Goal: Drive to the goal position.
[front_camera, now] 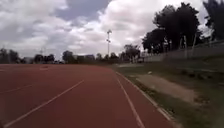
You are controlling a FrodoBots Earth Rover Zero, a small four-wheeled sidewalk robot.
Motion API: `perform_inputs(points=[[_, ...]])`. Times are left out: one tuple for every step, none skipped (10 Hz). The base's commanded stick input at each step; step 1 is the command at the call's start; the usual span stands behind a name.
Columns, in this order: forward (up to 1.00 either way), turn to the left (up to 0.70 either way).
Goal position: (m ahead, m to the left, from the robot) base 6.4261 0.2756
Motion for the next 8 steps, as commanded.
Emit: perform_inputs(points=[[0.60,0.00],[0.60,0.00],[0.60,0.00],[0.60,0.00],[0.60,0.00],[0.60,0.00],[0.60,0.05],[0.60,0.10]])
